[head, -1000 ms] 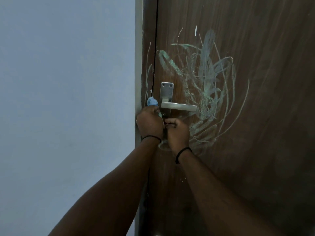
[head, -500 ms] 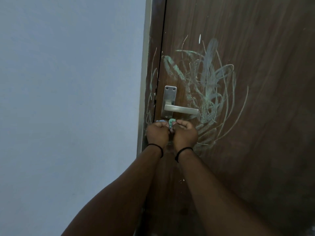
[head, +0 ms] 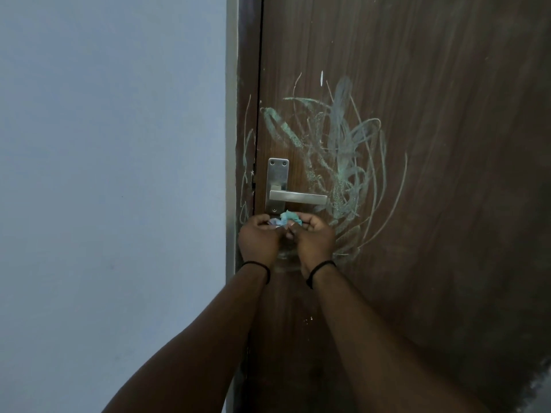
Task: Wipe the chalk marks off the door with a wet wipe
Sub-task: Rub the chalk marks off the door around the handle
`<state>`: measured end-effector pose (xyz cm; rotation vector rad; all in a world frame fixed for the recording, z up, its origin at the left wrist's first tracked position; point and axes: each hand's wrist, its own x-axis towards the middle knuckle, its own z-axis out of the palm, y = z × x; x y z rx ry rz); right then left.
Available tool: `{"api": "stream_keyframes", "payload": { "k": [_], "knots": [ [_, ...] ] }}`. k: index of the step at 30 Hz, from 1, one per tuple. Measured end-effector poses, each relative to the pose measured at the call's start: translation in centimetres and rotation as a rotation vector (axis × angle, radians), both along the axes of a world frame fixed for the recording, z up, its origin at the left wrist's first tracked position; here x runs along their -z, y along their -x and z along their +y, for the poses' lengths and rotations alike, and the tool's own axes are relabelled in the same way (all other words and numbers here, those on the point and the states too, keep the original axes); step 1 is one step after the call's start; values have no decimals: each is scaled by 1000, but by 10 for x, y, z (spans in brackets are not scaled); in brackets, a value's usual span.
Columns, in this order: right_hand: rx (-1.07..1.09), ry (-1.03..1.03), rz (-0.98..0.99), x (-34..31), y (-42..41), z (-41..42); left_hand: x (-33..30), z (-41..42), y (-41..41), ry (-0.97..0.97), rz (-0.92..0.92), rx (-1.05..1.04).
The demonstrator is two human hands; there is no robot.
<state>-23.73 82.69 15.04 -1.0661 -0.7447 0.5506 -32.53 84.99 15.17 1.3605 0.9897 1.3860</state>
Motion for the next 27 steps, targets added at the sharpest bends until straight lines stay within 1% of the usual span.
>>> {"api": "stream_keyframes", "payload": {
  "k": [1, 2, 5, 7, 8, 11, 13, 15, 16, 20, 22, 24, 26, 27],
  "knots": [
    [-23, -3, 49, 0, -1, -1, -3, -1, 1, 12, 2, 7],
    [-52, -1, 58, 1, -1, -2, -5, 0, 2, 17, 3, 16],
    [-119, 12, -74, 4, -4, -4, -12, 0, 6, -19, -6, -8],
    [-114, -14, -82, 3, -6, -6, -15, 0, 7, -76, -29, 22],
    [-105, -31, -53, 2, -8, -6, -16, 1, 7, -105, -17, 45],
    [-119, -40, -13, -2, -15, -8, -15, 5, 7, -174, 103, 50],
    [-72, -7, 27, -6, -20, -8, -13, 11, 11, -149, 156, 35],
    [53, 6, 76, -13, -28, -9, -10, 16, 15, -114, 146, 34],
    [107, -19, 67, -19, -33, -9, -9, 17, 16, -117, 129, 14],
    [239, -106, -142, -58, -42, -6, -19, 15, 17, -190, 100, -128],
    [225, -112, -260, -80, -40, -3, -25, 13, 15, -238, 97, -161],
    [201, -100, -481, -97, -36, 2, -31, 12, 14, -287, 116, -181],
    [252, -86, -799, -108, -28, 9, -36, 12, 12, -305, 102, -208],
    [286, -95, -922, -112, -23, 12, -38, 13, 11, -299, 91, -221]
  ]
}}
